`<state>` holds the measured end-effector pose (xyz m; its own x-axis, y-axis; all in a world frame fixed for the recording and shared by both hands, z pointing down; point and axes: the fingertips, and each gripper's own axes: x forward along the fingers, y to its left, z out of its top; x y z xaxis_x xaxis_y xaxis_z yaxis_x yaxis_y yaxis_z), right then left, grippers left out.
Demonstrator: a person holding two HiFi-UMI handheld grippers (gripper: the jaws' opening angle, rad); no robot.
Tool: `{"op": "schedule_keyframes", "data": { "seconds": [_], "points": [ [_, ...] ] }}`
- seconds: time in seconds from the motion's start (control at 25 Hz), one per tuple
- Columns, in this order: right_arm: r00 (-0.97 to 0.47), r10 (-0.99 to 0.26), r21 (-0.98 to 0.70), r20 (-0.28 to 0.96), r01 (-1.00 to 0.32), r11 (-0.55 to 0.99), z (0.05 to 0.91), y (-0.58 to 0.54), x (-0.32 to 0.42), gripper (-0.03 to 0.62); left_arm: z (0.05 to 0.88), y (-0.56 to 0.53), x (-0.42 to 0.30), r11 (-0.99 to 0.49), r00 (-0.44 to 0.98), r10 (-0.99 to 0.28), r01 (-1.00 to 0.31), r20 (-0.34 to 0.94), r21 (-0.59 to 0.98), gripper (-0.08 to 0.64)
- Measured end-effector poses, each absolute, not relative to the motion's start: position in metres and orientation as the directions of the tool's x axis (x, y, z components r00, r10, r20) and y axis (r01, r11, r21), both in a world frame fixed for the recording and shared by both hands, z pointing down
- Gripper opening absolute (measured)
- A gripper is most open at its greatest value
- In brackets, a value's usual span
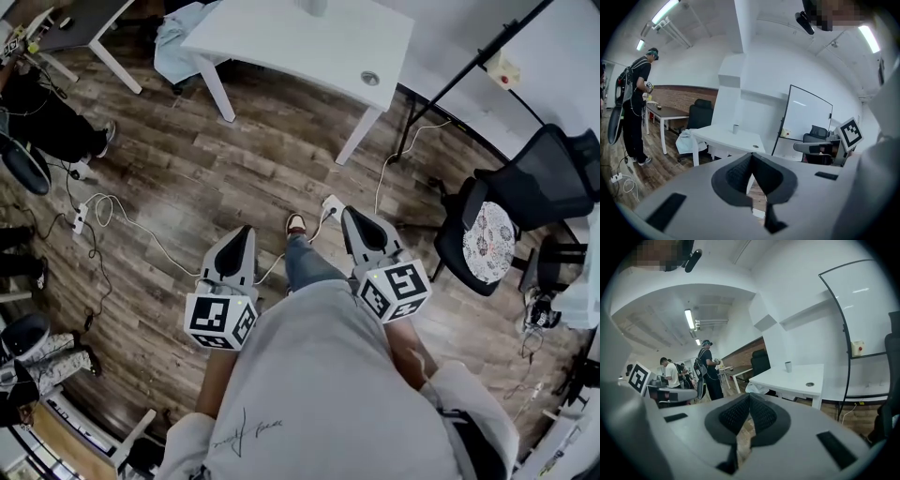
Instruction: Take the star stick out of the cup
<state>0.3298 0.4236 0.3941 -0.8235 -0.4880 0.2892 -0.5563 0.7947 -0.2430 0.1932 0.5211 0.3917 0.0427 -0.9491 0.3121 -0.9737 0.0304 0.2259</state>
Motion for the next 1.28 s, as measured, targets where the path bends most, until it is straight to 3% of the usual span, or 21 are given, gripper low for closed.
{"op": "schedule_keyframes", "data": {
  "seconds": [0.52,0.84,1.28],
  "points": [
    [-0.823,-0.488,-0.289,0.291,-0.562,0.775,0.401,0.280,0.263,0.009,0.382,0.367,0.128,-0.016,0.083,-0.940,-0.979,0.331,0.201,-0.006],
    [-0.866,-0.387,-0.259,0.318,-0.472,0.843,0.410,0.237,0.214,0.009,0.381,0.309,0.096,-0.022,0.085,-0.945,-0.980,0.315,0.199,-0.006],
    [-0.822,-0.432,-0.256,0.372,-0.538,0.803,0.423,0.180,0.192,0.009,0.402,0.233,0.069,-0.083,0.164,-0.936,-0.963,0.313,0.256,-0.006]
  ]
}}
